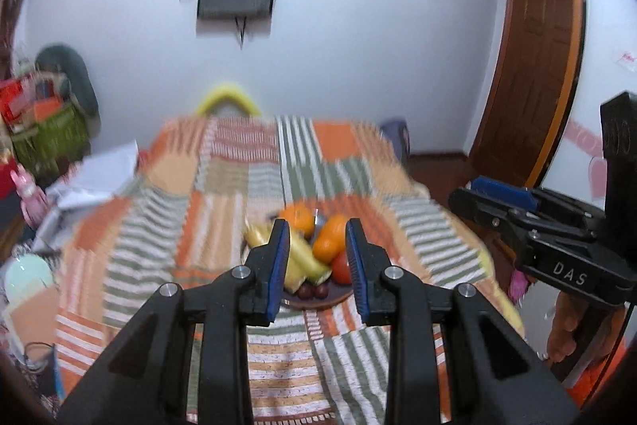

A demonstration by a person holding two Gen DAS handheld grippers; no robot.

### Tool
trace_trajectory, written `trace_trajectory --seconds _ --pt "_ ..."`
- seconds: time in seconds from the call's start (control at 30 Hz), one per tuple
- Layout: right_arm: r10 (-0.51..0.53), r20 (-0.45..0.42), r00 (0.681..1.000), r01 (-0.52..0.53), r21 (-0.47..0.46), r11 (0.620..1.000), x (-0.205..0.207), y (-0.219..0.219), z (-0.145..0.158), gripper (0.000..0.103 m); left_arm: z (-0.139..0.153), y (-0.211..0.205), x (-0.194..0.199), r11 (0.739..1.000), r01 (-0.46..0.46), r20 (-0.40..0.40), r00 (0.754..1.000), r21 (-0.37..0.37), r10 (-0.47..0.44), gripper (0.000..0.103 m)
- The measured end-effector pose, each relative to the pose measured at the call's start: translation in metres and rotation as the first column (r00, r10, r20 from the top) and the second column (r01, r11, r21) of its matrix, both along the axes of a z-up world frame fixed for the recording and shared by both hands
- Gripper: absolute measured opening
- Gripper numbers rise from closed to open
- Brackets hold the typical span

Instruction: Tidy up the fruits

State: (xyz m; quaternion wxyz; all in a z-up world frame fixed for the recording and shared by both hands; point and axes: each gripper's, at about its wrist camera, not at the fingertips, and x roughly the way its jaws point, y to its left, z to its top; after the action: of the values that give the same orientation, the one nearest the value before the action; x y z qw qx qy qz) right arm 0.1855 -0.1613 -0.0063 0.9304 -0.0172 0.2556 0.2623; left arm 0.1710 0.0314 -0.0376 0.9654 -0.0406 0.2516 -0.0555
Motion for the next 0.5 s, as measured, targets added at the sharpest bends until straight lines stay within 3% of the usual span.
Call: trace_trajectory --seconds 0.1,0.2,0.3,0.4,0.47,0.5 --pt "-0.004 0.07 0.998 0.002 0.034 0.999 -0.03 -0.007 0.025 0.04 0.03 -0.004 -0.031 1.0 -0.016 0.084 0.996 0.009 0.015 0.03" --pt "-0.009 0.13 0.991 0.001 0.06 0.998 -0.056 -0.012 0.043 0.042 0.051 -0.005 -0.058 1.0 -0.03 0.15 0.988 0.004 0.029 0.042" --pt "-0.023 0.187 0.982 0.007 0.087 0.996 -0.077 -0.016 0.055 0.051 0.065 -0.007 -0.083 0.999 -0.046 0.206 0.978 0.015 0.042 0.047" --pt "-0.041 0.225 0.973 0.018 0.104 0.994 -0.094 -0.019 0.06 0.052 0.074 -0.01 -0.104 0.997 -0.064 0.246 0.968 0.031 0.054 0.056" --pt "-0.051 0.235 0.971 0.025 0.112 0.993 -0.099 -0.02 0.06 0.057 0.076 -0.01 -0.112 0.997 -0.07 0.263 0.963 0.03 0.06 0.061" --pt "-0.057 0.238 0.97 0.029 0.119 0.993 -0.101 -0.021 0.059 0.067 0.077 -0.011 -0.117 0.997 -0.071 0.271 0.961 0.031 0.061 0.065"
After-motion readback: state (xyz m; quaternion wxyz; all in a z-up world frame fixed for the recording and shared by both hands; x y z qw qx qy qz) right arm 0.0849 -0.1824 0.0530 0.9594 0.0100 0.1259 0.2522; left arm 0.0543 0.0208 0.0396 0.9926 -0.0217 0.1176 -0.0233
